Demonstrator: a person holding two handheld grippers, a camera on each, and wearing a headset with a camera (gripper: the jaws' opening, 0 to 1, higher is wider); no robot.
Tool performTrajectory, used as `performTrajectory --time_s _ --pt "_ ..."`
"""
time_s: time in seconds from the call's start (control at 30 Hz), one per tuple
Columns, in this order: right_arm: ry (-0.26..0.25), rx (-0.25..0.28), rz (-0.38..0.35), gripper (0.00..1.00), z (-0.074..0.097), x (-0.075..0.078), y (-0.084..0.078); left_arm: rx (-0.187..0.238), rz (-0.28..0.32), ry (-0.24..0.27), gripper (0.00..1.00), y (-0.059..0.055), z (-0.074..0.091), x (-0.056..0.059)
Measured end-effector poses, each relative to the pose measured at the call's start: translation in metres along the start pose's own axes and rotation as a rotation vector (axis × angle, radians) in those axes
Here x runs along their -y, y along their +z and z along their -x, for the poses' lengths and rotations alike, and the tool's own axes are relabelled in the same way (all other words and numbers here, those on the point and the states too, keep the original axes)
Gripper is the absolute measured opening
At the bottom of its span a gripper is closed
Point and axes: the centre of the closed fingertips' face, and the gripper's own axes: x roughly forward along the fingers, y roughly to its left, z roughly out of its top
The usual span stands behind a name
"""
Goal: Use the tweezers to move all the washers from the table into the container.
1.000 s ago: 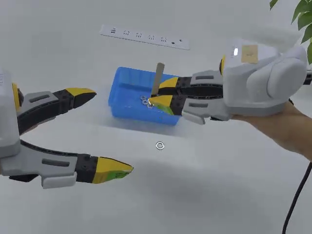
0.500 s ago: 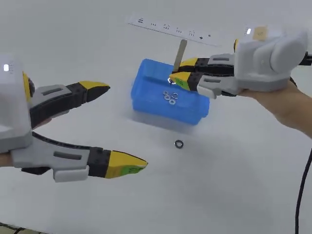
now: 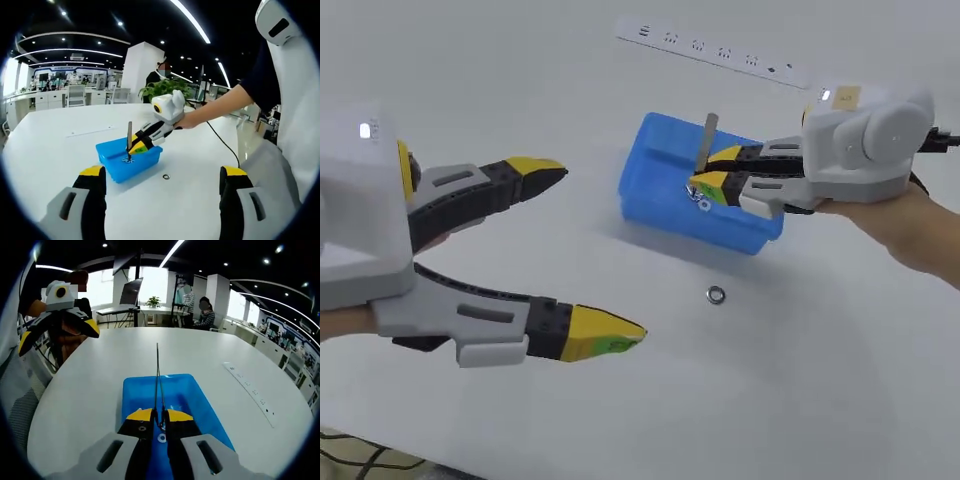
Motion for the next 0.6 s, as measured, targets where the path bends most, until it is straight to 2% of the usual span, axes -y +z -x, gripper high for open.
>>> performTrajectory --time_s 0.23,0.43,0.53,0.6 --pt "0.002 0.006 -0.023 0.10 0.002 0.000 -0.004 -0.014 0.001 0.013 0.99 -0.002 0.001 -0.001" --pt "0.002 0.004 -0.017 0.10 0.005 0.000 -0.004 -0.007 0.004 0.012 0.99 0.001 -0.003 0.001" --pt "-0.009 0.013 -0.007 0.09 0.009 0.001 0.000 0.003 -0.003 0.018 0.99 0.005 -0.008 -0.004" --pt "-0.012 0.016 -0.003 0.08 0.010 0.001 0.002 0.016 -0.041 0.036 0.99 0.012 -0.014 -0.012"
